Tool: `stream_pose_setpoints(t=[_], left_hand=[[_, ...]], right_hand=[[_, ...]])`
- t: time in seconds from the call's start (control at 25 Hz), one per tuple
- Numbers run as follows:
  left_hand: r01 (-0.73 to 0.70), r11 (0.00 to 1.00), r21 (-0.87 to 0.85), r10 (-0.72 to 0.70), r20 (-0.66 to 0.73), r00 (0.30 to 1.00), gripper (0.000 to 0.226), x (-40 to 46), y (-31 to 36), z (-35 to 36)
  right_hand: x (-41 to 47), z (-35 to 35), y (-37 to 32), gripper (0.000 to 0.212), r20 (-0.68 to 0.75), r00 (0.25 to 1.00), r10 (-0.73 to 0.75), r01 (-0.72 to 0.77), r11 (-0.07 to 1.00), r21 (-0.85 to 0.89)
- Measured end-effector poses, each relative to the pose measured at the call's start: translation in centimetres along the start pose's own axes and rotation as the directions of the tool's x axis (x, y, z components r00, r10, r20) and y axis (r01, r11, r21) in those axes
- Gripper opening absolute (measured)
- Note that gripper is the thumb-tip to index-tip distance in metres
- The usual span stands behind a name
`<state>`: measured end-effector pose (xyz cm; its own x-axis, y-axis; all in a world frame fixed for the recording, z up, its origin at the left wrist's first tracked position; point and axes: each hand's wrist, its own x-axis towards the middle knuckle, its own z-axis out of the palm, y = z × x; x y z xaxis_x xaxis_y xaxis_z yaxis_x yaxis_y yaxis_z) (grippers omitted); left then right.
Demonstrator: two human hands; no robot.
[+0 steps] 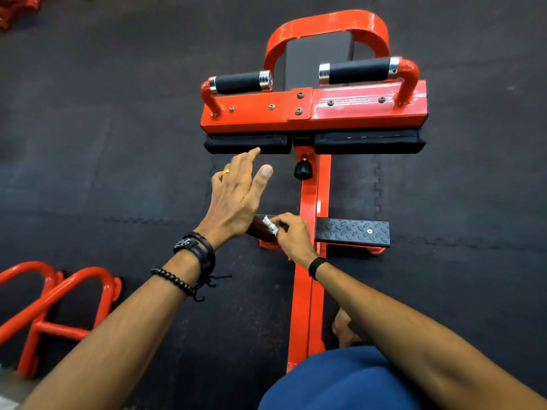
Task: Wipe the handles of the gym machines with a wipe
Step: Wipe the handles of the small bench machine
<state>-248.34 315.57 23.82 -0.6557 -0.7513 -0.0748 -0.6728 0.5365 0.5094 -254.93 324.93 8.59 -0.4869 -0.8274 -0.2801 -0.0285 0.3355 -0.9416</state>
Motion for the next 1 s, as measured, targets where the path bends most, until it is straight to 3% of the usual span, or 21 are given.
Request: stream_pose_setpoints(t=[0.08,0.16,0.28,0.4,0.48,0.6,0.72,0.88,1.0], left_hand=[[0.001,1.0,-0.011,-0.001,-0.002,1.0,0.078,0.0,-0.1,0.0],[0.005,1.0,-0.018,-0.005,-0.001,1.0,0.079,0.1,-0.2,0.0],[0.017,1.0,-0.018,-0.016,0.007,1.0,0.08,0.2,-0.3,0.0],[0.021,1.0,-0.019,-0.021,0.011,1.0,0.081,0.1,-0.2,0.0],[0.03,0.999,-0.02,-0.03,0.015,0.999,0.082,0.0,0.0,0.0],[0.032,0.999,-0.015,-0.031,0.02,0.999,0.083,0.0,0.0,-0.2],[0.028,0.999,-0.018,-0.027,0.021,0.999,0.084,-0.1,0.0,-0.1],[0.045,0.998,-0.037,-0.044,0.022,0.999,0.082,0.2,-0.2,0.0],[0.048,0.998,-0.051,-0.047,0.028,0.999,0.081,0.1,-0.2,0.0]], right_hand=[[0.0,-0.5,-2.1,0.016,0.011,0.998,-0.054,0.053,0.997,0.063],[-0.6,-1.5,-5.4,0.007,0.041,0.987,-0.157,0.143,0.962,0.234],[-1.5,-2.0,-8.3,0.007,-0.008,0.958,-0.288,0.27,0.888,0.373],[-2.2,-0.6,-6.6,0.007,-0.095,0.978,-0.187,0.209,0.901,0.38],[-2.2,0.6,-3.7,0.007,-0.15,0.987,-0.057,0.098,0.953,0.286],[-1.7,1.6,0.0,0.012,-0.143,0.986,0.087,-0.062,0.983,0.171],[-1.6,1.6,0.4,0.018,-0.141,0.978,0.154,-0.126,0.975,0.185],[-3.6,0.5,-6.0,0.01,-0.165,0.986,-0.031,0.095,0.915,0.393],[-4.7,0.6,-7.4,0.016,-0.231,0.966,-0.119,0.207,0.89,0.406]])
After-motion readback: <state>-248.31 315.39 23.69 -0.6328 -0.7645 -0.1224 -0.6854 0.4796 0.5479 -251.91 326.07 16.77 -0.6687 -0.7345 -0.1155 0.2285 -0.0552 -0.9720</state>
